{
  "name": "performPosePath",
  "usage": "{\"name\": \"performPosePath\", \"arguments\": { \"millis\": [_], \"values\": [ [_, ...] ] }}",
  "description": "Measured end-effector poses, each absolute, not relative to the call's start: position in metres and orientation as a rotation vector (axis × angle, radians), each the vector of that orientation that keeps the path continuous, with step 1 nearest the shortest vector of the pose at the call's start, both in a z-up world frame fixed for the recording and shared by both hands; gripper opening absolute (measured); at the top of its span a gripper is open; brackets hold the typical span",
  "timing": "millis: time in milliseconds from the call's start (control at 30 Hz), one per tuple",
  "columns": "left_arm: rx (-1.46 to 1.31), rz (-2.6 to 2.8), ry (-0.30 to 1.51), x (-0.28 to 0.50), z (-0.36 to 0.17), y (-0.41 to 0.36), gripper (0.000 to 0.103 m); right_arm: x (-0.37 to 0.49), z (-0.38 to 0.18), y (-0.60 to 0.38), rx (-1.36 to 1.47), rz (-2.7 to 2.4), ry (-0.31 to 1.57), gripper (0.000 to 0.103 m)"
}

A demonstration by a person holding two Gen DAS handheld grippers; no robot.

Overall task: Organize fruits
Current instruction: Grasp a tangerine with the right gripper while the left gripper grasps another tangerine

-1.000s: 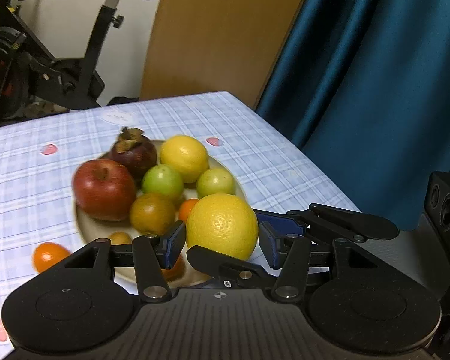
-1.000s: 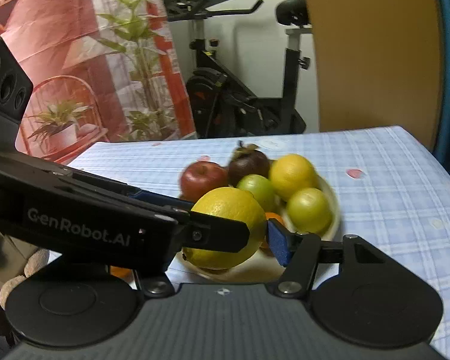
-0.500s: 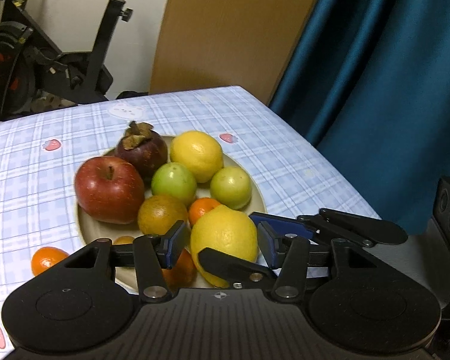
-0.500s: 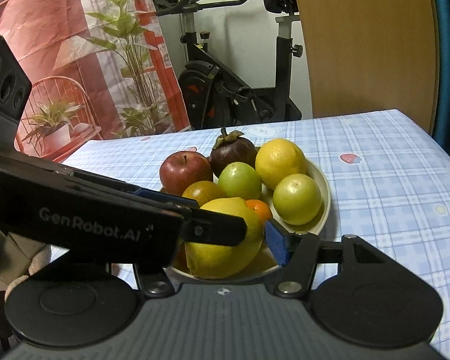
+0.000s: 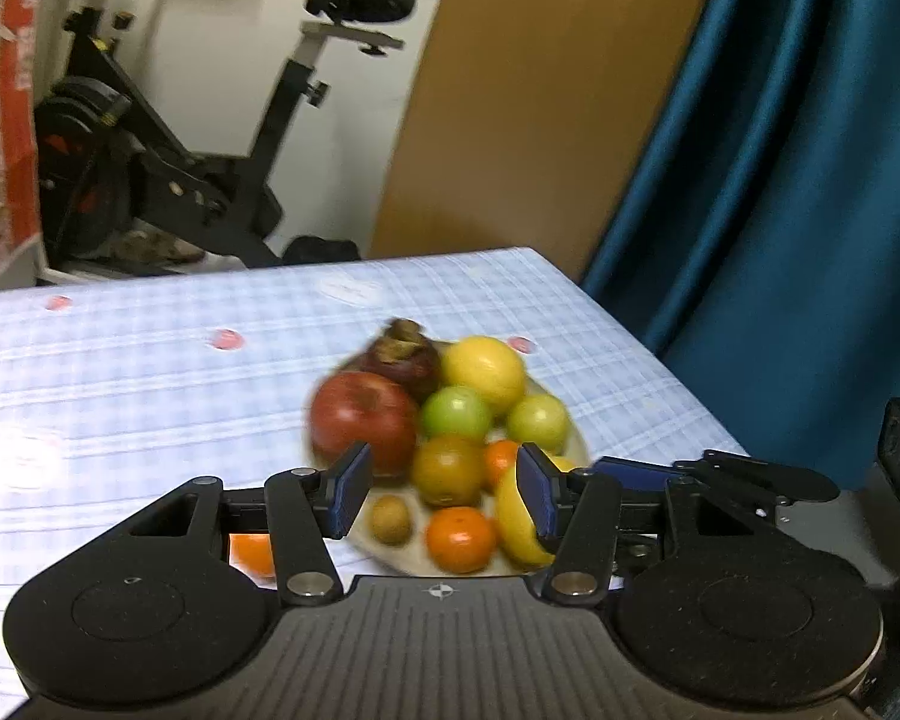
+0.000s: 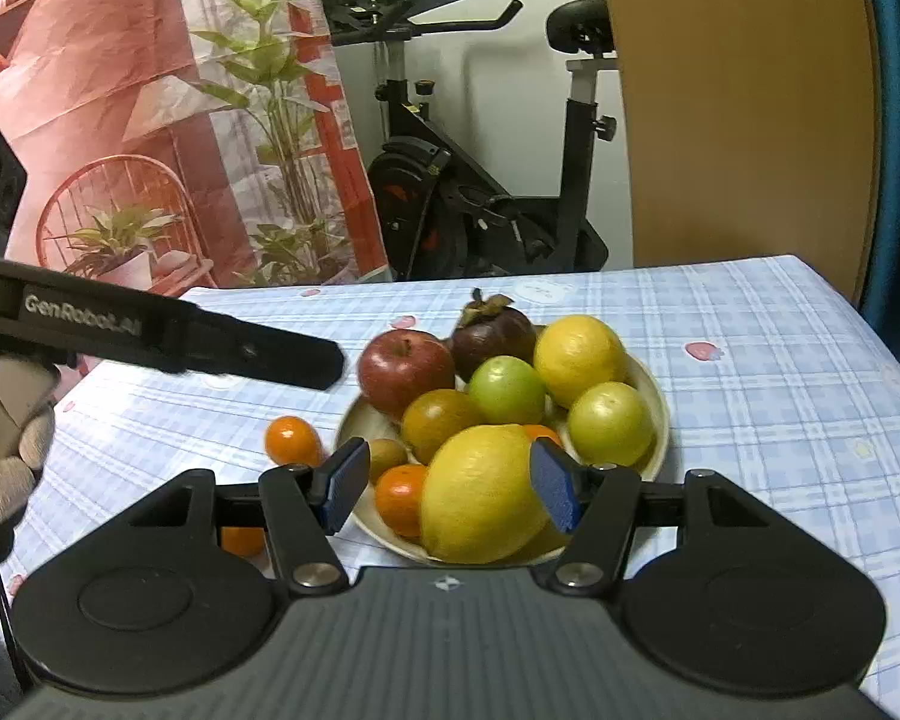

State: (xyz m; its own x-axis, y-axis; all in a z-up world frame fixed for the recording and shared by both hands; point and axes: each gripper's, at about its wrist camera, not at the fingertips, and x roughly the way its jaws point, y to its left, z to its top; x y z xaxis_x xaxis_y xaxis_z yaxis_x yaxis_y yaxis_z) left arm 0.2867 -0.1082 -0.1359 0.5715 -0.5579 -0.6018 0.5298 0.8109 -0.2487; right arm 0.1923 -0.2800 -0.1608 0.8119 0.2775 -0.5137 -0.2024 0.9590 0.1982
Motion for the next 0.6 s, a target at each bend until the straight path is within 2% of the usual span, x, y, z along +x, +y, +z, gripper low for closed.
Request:
{"name": "performPosePath", "arguments": {
  "millis": [433,600],
  "values": [
    [-0.040,-0.524,0.737,0.276,-0.147,-0.041,0.055,0.196,-0.171,-0.220,0.078,0.372,0.604,0.064],
    [-0.065,-0.493,0.743,0.274,-0.154,-0.022,0.055,0.203,-0.185,-0.195,0.065,0.425,0.654,0.058]
  ]
}}
